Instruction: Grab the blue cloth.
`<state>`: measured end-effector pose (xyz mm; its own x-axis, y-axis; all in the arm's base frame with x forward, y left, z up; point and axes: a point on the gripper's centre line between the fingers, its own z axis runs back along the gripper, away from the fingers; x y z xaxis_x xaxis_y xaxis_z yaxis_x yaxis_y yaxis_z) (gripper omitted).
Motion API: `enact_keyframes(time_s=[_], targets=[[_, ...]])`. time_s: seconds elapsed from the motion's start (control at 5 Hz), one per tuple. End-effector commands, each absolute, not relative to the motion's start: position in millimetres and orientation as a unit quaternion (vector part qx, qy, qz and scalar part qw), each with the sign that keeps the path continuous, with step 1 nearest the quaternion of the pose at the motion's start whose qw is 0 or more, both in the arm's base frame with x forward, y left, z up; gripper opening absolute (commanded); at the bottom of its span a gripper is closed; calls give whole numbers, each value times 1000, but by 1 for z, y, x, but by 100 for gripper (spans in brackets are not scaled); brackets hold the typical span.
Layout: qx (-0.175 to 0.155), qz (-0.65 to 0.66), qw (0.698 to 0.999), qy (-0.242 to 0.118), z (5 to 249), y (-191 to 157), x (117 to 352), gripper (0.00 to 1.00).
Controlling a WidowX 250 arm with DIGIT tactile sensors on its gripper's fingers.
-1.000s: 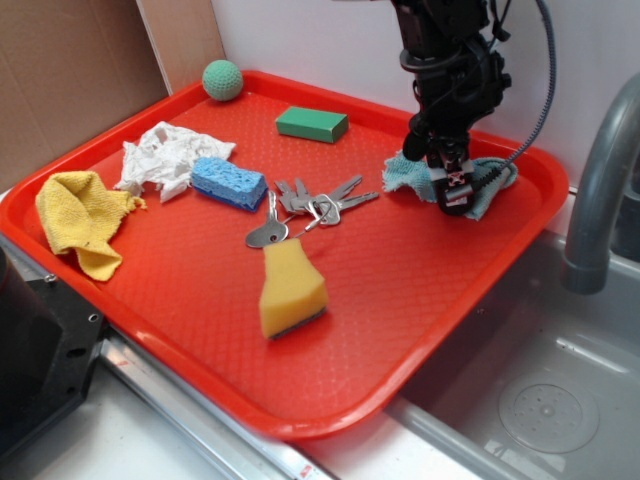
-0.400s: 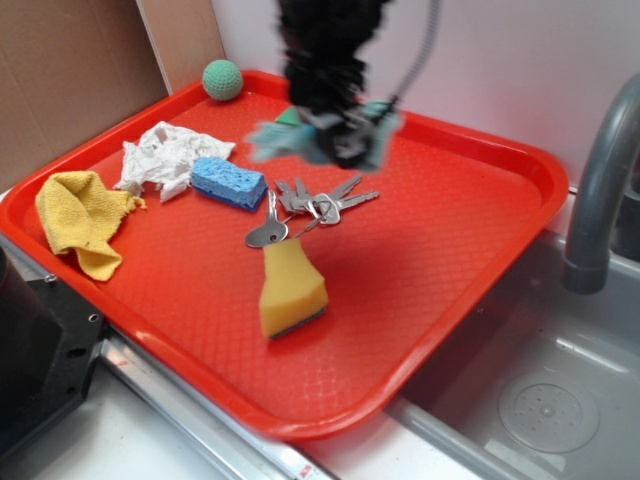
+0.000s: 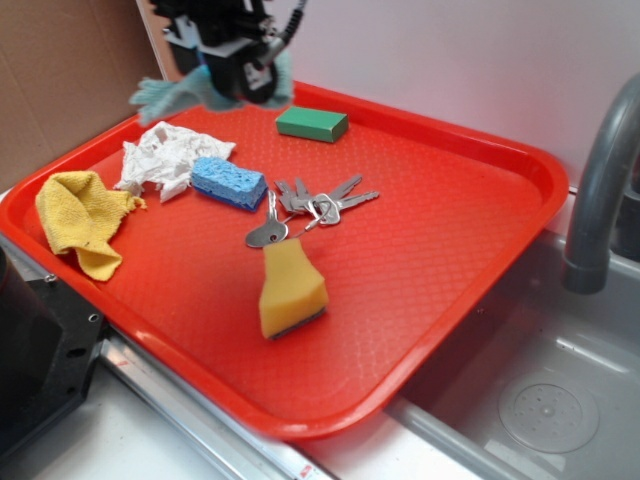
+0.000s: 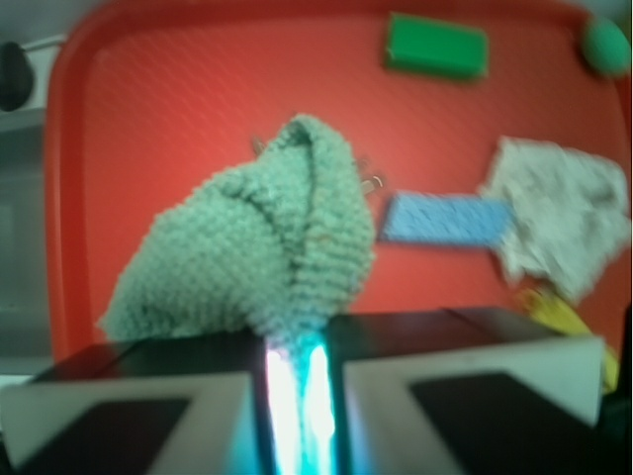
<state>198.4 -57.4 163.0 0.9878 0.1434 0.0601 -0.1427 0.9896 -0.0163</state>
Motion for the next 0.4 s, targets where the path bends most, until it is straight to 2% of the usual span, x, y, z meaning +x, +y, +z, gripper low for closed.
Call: enact_keyframes(time_s=[0.0, 0.2], targets=[[31, 129, 990, -43, 192, -73, 203, 0], [36, 131, 990, -43, 188, -75, 203, 0]])
